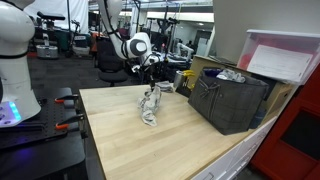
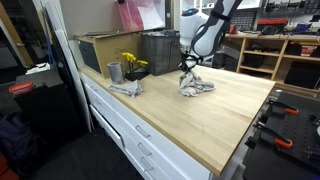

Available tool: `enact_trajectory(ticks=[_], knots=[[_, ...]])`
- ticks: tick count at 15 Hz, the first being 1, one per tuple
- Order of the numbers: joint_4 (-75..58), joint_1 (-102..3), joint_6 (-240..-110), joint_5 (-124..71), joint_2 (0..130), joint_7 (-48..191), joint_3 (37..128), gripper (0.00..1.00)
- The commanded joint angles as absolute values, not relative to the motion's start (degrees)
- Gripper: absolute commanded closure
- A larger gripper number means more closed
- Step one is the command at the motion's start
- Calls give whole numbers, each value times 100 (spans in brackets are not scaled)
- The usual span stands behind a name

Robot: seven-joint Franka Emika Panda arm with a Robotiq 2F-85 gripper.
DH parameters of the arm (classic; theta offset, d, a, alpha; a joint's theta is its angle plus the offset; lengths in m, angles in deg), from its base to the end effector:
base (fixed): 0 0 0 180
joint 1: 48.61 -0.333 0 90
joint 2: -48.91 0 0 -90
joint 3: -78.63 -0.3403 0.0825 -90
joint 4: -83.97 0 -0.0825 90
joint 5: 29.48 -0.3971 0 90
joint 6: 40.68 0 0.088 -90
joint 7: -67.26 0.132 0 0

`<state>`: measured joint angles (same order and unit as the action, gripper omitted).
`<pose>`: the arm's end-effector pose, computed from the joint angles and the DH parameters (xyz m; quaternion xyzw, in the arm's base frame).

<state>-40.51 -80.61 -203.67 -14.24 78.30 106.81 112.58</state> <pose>0.6067 -0.0087 0.1992 0.9592 -0.1857 0.1585 0.1425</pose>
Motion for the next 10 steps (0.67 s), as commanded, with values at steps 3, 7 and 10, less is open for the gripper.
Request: enact_trajectory(ticks=[3, 7, 10], knots=[[-4222, -9296, -20040, 232, 7898, 12410, 13388, 98], [-4311, -9861, -19860, 978, 8386, 13218, 14611, 98], [-4464, -10253, -19546, 1179, 8464, 13451, 15237, 98]])
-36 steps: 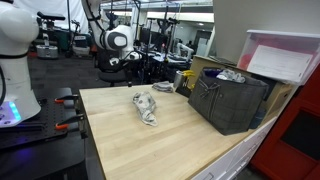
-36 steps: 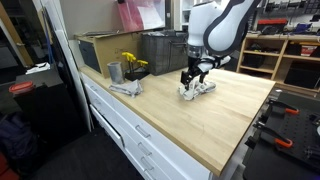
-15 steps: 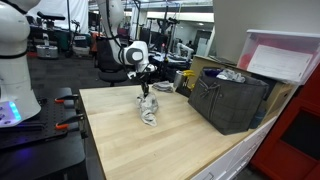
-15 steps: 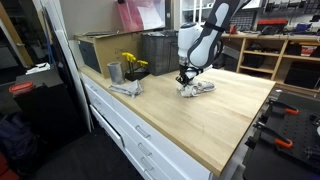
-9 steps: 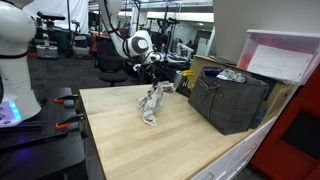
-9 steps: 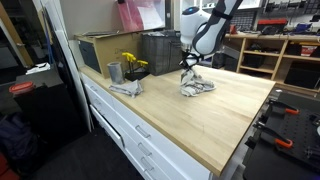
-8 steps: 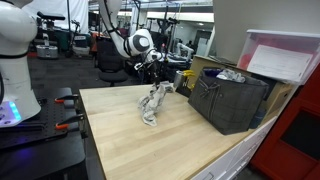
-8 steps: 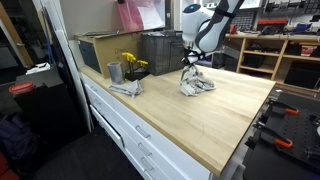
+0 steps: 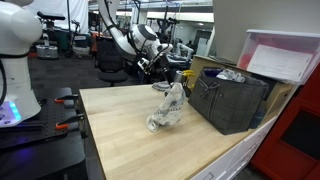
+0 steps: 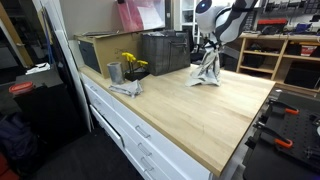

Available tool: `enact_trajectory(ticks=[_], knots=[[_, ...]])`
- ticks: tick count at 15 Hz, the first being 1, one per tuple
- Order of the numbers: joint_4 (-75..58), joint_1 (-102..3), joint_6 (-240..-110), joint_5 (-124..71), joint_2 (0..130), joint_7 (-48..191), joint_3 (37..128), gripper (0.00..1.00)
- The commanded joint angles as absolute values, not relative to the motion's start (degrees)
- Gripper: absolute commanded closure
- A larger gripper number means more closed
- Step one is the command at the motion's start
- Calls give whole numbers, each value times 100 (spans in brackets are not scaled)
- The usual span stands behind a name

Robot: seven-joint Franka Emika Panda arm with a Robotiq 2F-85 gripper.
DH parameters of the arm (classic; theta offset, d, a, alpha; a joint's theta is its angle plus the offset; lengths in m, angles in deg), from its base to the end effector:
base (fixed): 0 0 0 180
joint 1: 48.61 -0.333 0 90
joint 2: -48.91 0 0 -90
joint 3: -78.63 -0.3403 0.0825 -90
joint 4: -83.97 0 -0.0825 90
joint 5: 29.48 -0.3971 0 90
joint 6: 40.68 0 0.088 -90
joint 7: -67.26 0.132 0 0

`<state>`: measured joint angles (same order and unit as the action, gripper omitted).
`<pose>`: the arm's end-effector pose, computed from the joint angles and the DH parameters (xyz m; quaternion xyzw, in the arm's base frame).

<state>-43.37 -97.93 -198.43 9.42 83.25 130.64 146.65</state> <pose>0.5682 -0.1623 0.2733 0.8595 -0.2939 0.2157 0.3582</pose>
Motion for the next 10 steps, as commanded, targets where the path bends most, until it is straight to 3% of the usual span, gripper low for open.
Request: enact_trajectory(ticks=[1, 10], knots=[[-4499, -10459, -19438, 1252, 8537, 13528, 15481, 98], [-4901, -12435, -19108, 1457, 9076, 13525, 17333, 98]])
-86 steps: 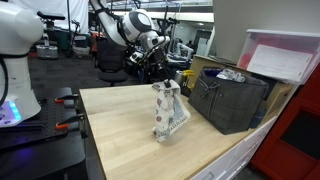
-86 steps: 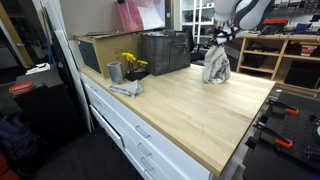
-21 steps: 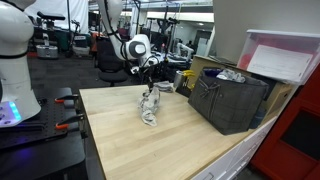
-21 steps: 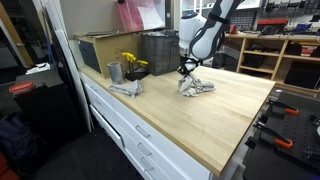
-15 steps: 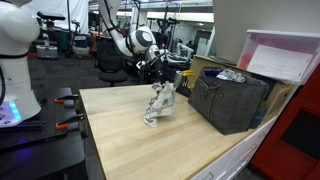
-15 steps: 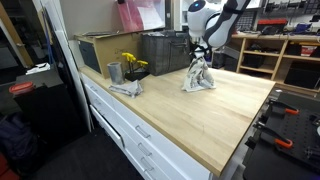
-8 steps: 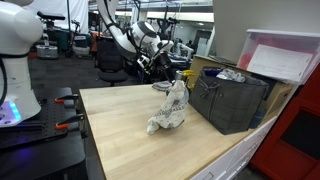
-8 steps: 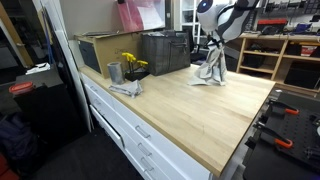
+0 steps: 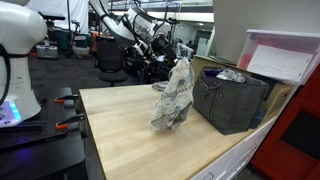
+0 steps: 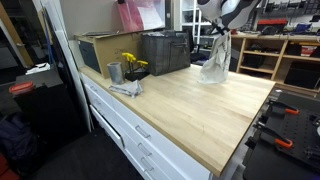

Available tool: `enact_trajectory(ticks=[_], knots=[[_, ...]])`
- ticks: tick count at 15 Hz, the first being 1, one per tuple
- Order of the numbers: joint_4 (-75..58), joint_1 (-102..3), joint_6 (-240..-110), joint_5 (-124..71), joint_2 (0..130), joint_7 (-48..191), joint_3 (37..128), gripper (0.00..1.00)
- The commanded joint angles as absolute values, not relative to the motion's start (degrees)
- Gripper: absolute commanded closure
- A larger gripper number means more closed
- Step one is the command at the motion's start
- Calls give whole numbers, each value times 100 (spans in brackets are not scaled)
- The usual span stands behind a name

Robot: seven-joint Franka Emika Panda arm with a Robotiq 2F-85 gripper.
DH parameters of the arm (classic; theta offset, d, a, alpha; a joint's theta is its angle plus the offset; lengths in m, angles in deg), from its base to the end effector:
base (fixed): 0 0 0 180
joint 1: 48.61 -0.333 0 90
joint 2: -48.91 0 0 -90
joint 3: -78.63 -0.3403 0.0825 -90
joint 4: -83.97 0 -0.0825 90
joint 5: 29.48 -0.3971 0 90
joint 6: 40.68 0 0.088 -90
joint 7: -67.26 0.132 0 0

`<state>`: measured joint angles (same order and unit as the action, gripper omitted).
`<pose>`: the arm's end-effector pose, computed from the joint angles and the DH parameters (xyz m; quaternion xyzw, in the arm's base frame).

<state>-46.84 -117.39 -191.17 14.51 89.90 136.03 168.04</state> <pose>0.5387 -0.1655 0.3587 0.7800 -0.3110 0.2607 0.4763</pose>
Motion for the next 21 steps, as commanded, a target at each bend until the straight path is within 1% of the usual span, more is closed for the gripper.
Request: enact_trajectory(ticks=[1, 4, 8, 9, 10, 11, 15, 17, 18, 19, 21], knots=[[-4959, -12712, -19151, 1399, 9090, 13475, 17498, 98], [-5051, -13704, -19319, 1107, 9014, 13190, 17945, 98], [-5024, -14752, -19394, -11, 8725, 12399, 18088, 98], [-5019, -14942, -19333, -425, 8682, 12127, 18032, 65], [-5040, -15108, -19352, -808, 8646, 11869, 18016, 63], [-5062, -15247, -19350, -1142, 8579, 11618, 17993, 58], [-5236, -15606, -19461, -2308, 8258, 10588, 18056, 27], [-5298, -15654, -19336, -2811, 8041, 10068, 18079, 13], [-5331, -15632, -19217, -3035, 7972, 9836, 18076, 5], [-5374, -15547, -19160, -3207, 8071, 9699, 18036, 1], [-5510, -15284, -19177, -3437, 8339, 9586, 17878, 0]])
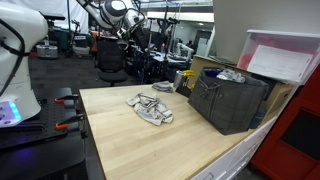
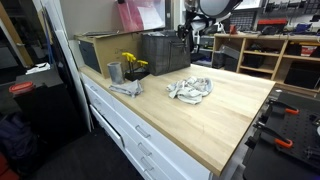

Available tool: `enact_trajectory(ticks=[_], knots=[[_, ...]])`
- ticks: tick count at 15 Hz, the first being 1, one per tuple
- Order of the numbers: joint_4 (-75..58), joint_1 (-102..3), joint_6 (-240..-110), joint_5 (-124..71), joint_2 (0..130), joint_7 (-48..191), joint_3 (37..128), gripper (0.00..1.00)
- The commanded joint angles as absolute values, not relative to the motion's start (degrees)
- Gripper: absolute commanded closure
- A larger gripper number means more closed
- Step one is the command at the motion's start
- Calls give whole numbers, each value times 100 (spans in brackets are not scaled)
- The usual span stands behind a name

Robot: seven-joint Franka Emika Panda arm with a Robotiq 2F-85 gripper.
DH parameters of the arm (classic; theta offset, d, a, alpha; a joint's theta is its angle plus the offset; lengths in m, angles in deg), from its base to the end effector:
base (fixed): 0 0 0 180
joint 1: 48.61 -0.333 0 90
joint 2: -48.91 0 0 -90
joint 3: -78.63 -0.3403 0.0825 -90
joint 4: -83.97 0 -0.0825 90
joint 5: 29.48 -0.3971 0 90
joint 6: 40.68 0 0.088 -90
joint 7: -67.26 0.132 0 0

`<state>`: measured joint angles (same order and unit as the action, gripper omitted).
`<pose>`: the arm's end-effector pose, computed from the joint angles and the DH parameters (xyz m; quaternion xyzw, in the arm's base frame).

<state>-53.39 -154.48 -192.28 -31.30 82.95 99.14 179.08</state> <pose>0.5234 0.0643 0.3852 0.9252 -0.1931 0.2540 0.2057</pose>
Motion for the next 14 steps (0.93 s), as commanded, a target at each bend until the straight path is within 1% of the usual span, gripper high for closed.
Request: enact_trajectory(ticks=[1, 3, 7, 10, 14], knots=[[-5602, -15111, -19277, -3504, 8390, 9538, 17756, 0], [-5721, -14750, -19432, -3590, 8325, 9495, 17475, 0], [-5669, -13454, -19294, -3684, 8170, 9561, 16559, 0], [-5476, -12152, -19190, -3799, 7598, 9356, 15716, 0], [-5273, -10336, -19235, -3935, 7144, 9053, 14437, 0]])
